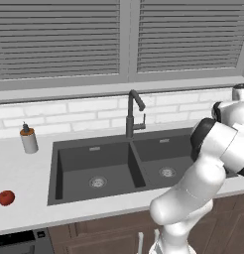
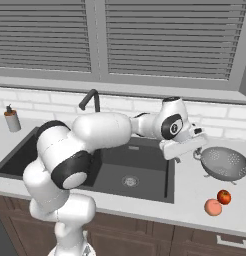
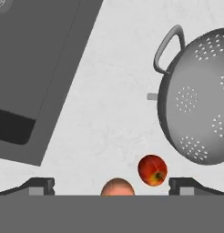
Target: Put the colander in the sink, put the apple, peach, apple in the colander, and turn on the sink faucet and pour water over the colander.
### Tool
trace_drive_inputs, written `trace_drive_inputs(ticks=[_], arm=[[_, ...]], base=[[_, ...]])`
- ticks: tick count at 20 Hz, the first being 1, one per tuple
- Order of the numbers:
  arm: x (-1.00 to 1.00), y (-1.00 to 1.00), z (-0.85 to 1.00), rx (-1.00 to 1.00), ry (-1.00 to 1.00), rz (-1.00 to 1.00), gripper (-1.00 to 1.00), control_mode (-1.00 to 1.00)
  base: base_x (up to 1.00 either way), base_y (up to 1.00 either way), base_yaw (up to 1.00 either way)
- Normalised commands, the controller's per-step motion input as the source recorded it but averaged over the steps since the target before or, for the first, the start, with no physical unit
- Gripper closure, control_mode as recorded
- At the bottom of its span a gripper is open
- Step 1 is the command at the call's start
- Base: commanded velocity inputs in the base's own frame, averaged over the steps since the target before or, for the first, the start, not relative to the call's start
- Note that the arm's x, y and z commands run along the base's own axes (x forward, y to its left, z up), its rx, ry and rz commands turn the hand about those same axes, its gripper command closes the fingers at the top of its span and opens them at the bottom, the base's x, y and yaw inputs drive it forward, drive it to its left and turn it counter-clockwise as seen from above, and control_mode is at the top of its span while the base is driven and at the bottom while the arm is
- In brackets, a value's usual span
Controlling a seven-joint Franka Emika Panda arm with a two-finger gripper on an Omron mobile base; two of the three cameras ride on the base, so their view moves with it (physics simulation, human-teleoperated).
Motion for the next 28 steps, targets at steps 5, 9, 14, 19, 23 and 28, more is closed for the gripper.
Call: trace_drive_inputs(ticks=[5,9,14,19,23,28], arm=[[0.27,-0.28,-0.23,0.00,0.00,0.11,-1.00,-1.00],[0.27,-0.32,-0.18,0.00,-0.02,0.04,-1.00,-1.00],[0.32,-0.23,-0.23,0.00,0.00,0.00,-1.00,-1.00],[0.29,-0.11,-0.27,0.00,0.00,0.00,-1.00,-1.00],[0.27,-0.17,-0.19,0.01,0.00,0.00,-1.00,-1.00],[0.23,-0.17,-0.19,0.00,0.00,0.00,-1.00,-1.00]], base=[[0.00,0.00,0.00],[0.00,0.00,0.00],[0.00,0.00,0.00],[0.00,0.00,0.00],[0.00,0.00,0.00],[0.00,0.00,0.00]])
